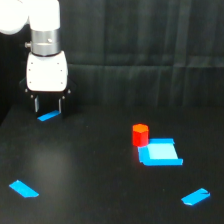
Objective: Pick up the red object from the table
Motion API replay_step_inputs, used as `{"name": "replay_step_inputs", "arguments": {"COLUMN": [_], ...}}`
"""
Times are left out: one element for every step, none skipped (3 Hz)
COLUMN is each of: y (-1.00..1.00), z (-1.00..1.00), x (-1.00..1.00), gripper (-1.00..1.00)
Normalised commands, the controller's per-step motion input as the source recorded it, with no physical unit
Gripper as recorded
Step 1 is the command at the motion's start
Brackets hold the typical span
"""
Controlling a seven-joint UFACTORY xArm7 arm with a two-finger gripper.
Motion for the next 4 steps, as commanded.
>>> {"name": "replay_step_inputs", "arguments": {"y": [0.24, 0.05, -0.15, -0.22], "z": [-0.36, -0.38, -0.07, -0.13], "x": [0.35, 0.33, 0.56, 0.75], "gripper": [0.96, 0.93, 1.0, 1.0]}}
